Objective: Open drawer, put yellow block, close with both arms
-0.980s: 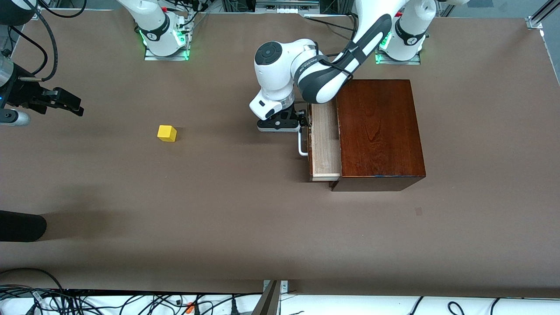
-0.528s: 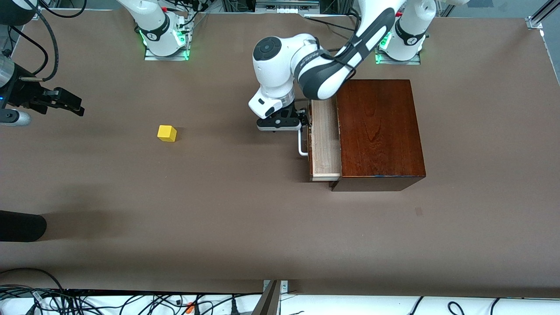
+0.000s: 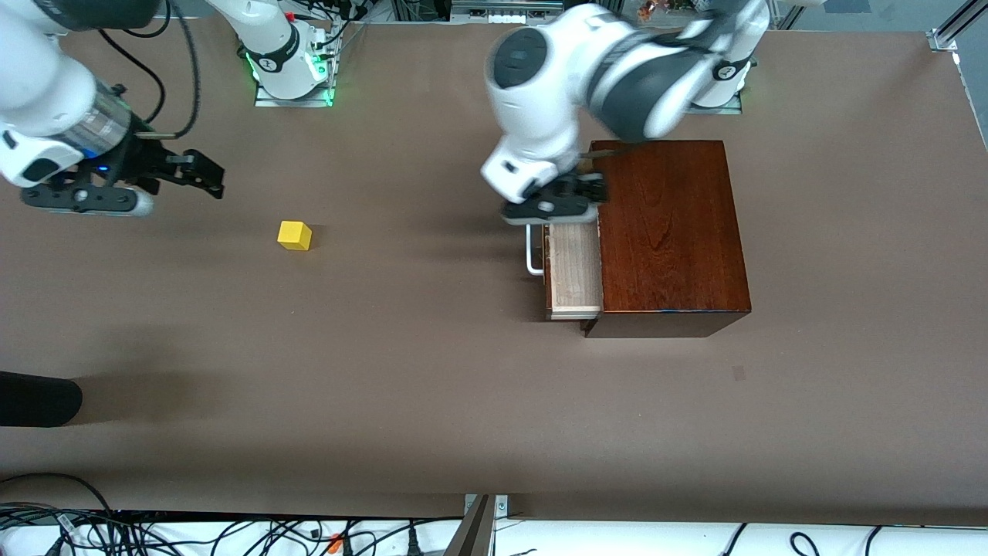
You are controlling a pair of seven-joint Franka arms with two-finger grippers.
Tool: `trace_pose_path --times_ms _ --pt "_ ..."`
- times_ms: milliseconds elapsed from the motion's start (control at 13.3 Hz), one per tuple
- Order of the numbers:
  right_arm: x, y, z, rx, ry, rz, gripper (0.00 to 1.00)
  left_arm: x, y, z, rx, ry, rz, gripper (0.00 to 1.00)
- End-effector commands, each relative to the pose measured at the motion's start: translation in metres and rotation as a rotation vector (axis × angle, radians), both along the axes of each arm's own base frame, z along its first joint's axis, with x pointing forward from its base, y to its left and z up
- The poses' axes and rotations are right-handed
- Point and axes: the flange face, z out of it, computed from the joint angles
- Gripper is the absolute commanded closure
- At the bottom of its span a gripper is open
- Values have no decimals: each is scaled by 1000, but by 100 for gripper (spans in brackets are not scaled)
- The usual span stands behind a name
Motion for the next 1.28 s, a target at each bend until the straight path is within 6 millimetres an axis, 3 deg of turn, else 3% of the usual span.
trace_pose_path --times_ms 0,377,452,678,904,1055,1206 --pt "-2 -4 -47 -2 13 -13 0 27 83 43 -54 61 0 0" --pt "-20 -12 -153 0 8 -11 0 61 241 89 -160 117 -55 0" --pt "-28 -16 -179 3 -9 -17 0 64 267 94 -181 120 -69 0" --pt "-49 -24 -241 15 -57 -21 0 49 322 113 -195 102 -78 0" --pt "-69 -27 -297 29 -71 -17 0 21 347 112 -210 82 -70 0" --pt "-84 -28 -328 38 -77 -16 0 18 350 112 -208 58 -46 0" --pt "-92 -29 -347 44 -79 -19 0 17 353 113 -196 40 -39 0"
